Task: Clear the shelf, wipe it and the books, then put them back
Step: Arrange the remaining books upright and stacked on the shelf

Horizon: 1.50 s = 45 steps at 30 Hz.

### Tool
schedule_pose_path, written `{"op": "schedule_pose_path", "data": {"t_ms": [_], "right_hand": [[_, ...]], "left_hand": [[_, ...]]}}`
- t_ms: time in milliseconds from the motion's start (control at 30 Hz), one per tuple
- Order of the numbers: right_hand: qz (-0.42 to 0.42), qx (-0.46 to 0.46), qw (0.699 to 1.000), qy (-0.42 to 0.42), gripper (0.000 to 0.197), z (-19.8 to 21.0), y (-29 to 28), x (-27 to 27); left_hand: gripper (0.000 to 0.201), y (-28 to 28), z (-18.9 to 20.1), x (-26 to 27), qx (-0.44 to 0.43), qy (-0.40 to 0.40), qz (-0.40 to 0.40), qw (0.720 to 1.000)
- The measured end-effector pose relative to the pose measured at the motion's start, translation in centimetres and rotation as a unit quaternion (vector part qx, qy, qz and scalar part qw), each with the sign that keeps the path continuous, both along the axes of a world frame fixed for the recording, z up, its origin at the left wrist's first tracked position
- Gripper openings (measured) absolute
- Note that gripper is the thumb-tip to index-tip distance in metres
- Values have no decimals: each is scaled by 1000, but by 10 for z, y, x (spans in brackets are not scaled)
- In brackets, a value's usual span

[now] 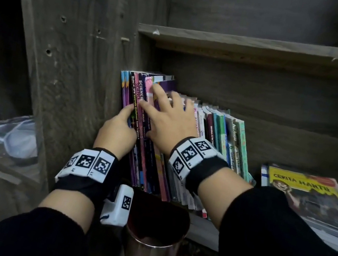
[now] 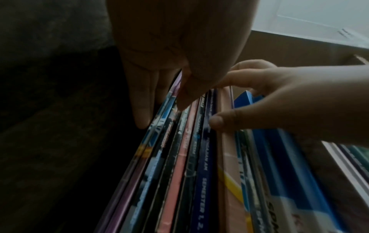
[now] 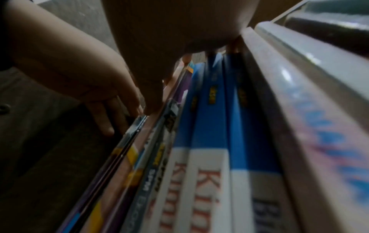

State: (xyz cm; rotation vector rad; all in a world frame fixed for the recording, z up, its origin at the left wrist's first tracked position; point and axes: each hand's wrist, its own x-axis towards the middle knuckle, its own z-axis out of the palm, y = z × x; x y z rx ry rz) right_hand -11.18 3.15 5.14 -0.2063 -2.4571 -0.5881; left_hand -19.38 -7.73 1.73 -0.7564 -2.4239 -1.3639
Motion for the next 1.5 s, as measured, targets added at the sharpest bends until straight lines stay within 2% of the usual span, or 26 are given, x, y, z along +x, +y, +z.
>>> {"op": "schedule_pose_path", "data": {"t_ms": [133, 267, 400, 700, 833, 933, 1000, 1067, 1167, 1267, 1367, 1433, 1500], "right_hand": [[26, 22, 999, 10, 72, -3, 10, 5], [32, 42, 999, 14, 72, -4, 15, 5], [23, 45, 998, 30, 75, -8, 17, 2], [9, 51, 999, 4, 75, -5, 12, 5], [-8, 46, 999, 6, 76, -6, 10, 3], [10, 47, 999, -14, 76, -8, 9, 6], [21, 43, 998, -28, 75, -13, 9, 13], [15, 52, 997, -55, 75, -23, 10, 24], [16, 51, 992, -118, 75, -47, 20, 48], [44, -18, 989, -140, 78, -70, 28, 76], [68, -161, 974, -146, 80, -87, 30, 109], [106, -300, 940, -124, 81, -91, 26, 127], [155, -451, 875, -84, 86, -95, 22, 135]], "left_hand": [[52, 1, 5, 2, 0, 18, 15, 1000], [28, -4, 2, 12, 7, 51, 19, 998], [28, -10, -7, 19, 23, 102, 27, 994], [15, -24, 0, 32, 80, 104, 56, 990], [25, -40, -3, 29, 106, 47, 57, 992], [36, -37, -14, 22, 40, -30, 15, 999], [30, -34, -21, 24, 28, -88, -30, 995], [19, -36, -22, 25, 67, -132, -60, 987], [18, -50, -18, 31, 98, -147, -88, 980], [21, -70, -12, 45, 118, -166, -113, 972], [18, -92, -4, 58, 154, -156, -133, 967], [20, -103, 3, 69, 197, -131, -160, 958], [19, -106, 10, 84, 245, -124, -197, 941]]}}
